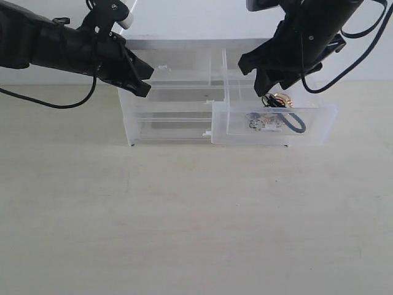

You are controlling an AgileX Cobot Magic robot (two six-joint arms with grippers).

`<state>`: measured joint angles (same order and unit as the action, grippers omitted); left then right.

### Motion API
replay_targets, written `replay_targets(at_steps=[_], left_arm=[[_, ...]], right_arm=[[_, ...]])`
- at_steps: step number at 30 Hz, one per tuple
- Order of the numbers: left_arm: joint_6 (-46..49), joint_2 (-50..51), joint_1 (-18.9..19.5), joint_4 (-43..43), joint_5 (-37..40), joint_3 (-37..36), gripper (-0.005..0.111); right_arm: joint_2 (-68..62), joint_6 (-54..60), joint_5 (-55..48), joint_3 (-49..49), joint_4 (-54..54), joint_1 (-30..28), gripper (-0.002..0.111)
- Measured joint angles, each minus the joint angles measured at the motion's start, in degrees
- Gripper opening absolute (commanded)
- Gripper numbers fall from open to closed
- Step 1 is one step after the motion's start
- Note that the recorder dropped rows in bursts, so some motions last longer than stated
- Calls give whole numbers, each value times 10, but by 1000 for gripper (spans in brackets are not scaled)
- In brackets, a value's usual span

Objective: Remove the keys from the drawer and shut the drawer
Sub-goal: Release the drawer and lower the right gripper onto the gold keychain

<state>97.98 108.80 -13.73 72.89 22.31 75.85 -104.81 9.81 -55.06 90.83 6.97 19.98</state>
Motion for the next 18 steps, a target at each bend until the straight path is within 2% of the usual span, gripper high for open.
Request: replay_targets(at_steps=[13, 16, 18], left_arm=[[0, 0, 0, 0, 0, 0, 4], [0, 0, 0, 0, 0, 0, 4], [0, 0, 0, 0, 0, 0, 4]], right_arm=[[-14, 8, -16, 0, 7, 0, 43], [-14, 10, -19, 0, 9, 0, 32], [-14, 11, -21, 0, 9, 0, 20]])
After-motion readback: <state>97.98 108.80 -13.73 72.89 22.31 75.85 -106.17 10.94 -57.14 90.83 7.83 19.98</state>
